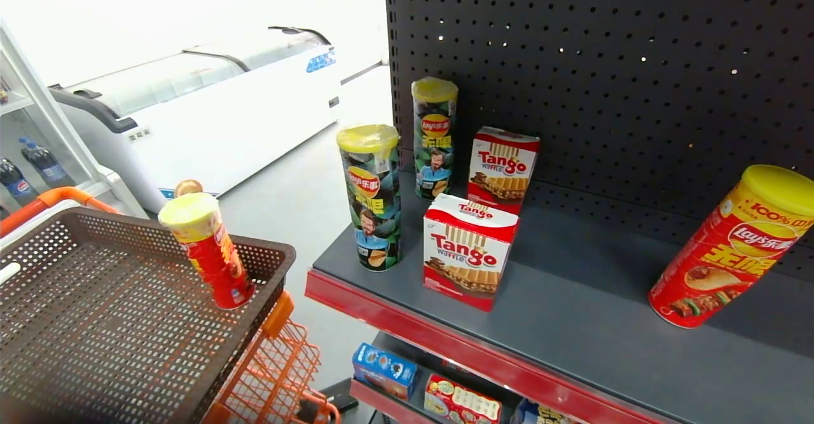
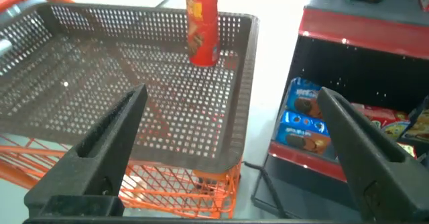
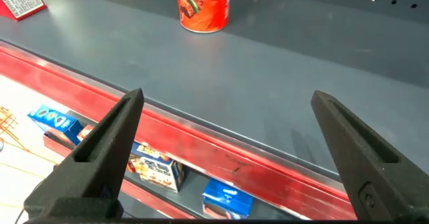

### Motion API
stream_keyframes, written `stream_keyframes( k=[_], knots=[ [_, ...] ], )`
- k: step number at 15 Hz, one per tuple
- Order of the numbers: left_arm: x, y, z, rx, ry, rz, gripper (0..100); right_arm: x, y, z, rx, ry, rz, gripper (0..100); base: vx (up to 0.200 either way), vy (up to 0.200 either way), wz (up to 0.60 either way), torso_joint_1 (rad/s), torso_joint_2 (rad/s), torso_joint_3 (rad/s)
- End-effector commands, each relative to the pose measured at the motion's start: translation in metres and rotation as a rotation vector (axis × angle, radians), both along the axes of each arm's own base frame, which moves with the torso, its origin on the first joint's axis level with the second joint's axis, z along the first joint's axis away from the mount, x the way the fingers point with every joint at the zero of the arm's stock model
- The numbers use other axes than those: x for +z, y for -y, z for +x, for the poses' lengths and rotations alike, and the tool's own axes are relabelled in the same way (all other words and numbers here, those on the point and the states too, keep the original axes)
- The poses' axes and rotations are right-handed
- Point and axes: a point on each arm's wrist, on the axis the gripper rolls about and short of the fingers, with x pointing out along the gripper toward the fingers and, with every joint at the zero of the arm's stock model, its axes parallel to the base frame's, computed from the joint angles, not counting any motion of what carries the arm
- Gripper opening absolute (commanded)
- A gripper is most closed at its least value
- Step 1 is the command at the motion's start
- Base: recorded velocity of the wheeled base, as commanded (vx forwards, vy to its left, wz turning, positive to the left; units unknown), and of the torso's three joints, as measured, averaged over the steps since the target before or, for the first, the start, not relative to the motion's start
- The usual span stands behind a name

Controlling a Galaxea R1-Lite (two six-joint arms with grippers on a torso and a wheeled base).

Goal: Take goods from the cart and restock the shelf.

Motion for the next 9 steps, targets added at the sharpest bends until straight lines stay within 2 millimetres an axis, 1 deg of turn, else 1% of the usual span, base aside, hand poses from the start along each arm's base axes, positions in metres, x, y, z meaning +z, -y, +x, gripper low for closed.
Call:
stream_keyframes(
  k=[1, 2, 3, 4, 5, 8, 9],
  knots=[
    [0.048, 0.000, 0.010, 0.011, -0.060, 0.014, 100, 0.000, 0.000, 0.000, 0.000, -0.001, 0.000, 100, 0.000, 0.000, 0.00, 0.000, 0.00, 0.000],
    [0.054, 0.000, 0.019, 0.012, -0.107, 0.022, 100, 0.000, 0.000, 0.000, 0.000, -0.001, 0.000, 100, 0.000, 0.000, 0.00, 0.000, 0.00, 0.000],
    [0.059, 0.000, 0.032, 0.019, -0.166, 0.027, 100, 0.000, 0.000, 0.000, 0.000, -0.001, 0.000, 100, 0.000, 0.000, 0.00, 0.000, 0.00, 0.000],
    [0.070, 0.000, 0.047, 0.011, -0.193, 0.029, 100, 0.000, 0.000, 0.000, 0.000, -0.001, 0.000, 100, 0.000, 0.000, 0.00, 0.000, 0.00, 0.000],
    [0.075, 0.000, 0.062, 0.018, -0.232, 0.028, 100, 0.000, 0.000, 0.000, 0.000, -0.001, 0.000, 100, 0.000, 0.000, 0.00, 0.000, 0.00, 0.000],
    [0.088, -0.001, 0.114, 0.040, -0.314, 0.042, 100, 0.000, 0.000, 0.000, 0.000, -0.001, 0.000, 100, 0.000, 0.000, 0.00, 0.000, 0.00, 0.000],
    [0.088, -0.001, 0.134, 0.055, -0.335, 0.054, 100, 0.000, 0.000, 0.000, 0.000, -0.001, 0.000, 100, 0.000, 0.000, 0.00, 0.000, 0.00, 0.000]
  ],
)
